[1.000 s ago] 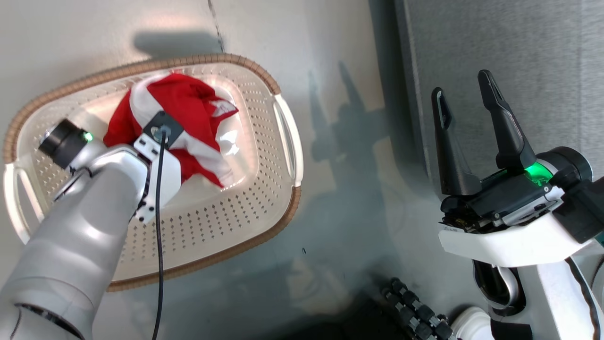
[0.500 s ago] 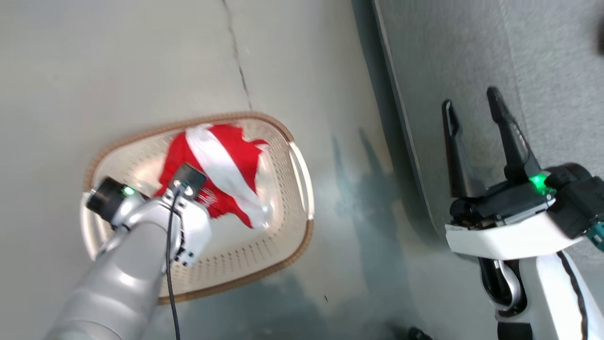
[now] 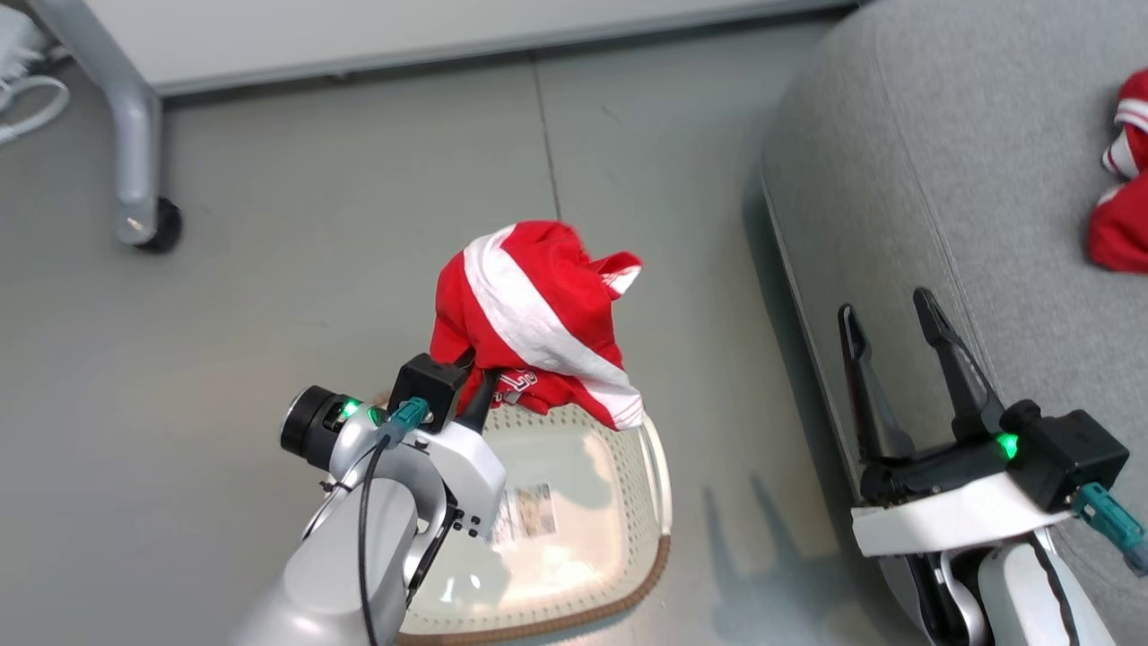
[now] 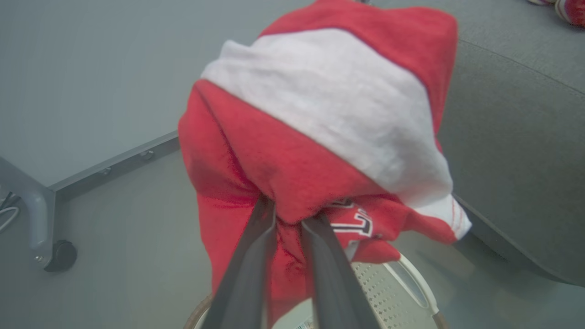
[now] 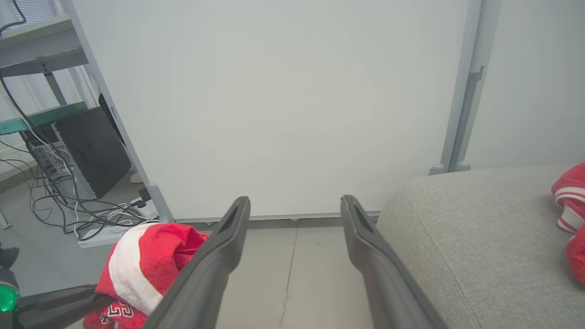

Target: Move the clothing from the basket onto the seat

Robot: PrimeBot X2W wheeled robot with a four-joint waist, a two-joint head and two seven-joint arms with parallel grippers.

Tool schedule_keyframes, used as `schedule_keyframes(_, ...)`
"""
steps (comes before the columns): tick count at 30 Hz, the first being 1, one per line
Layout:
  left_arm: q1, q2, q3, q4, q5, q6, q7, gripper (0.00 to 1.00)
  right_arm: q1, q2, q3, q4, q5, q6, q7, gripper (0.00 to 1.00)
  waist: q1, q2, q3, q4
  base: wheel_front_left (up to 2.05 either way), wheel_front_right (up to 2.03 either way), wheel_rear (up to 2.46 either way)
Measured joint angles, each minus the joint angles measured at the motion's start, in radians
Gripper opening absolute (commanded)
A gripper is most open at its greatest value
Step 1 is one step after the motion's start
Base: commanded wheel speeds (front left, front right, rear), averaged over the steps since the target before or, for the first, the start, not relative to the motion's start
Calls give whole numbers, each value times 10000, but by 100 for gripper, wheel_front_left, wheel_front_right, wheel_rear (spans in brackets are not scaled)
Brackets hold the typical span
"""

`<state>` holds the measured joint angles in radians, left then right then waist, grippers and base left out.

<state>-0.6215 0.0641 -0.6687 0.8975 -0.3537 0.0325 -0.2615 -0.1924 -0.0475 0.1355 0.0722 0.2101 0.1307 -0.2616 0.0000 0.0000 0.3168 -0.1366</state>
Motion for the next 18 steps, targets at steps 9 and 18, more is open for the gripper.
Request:
schedule_keyframes(9, 2633, 107, 2602, -5925, 1045, -111, 0, 0, 932, 0, 13, 403, 2, 0, 0, 100, 0, 0, -2080, 1020, 0, 0, 0)
schedule_keyframes(18, 3455, -123, 3682, -9683, 1603, -510, -27, 0, 1239, 4, 35, 466, 2, 0, 0, 100, 0, 0, -2956, 1454, 0, 0, 0)
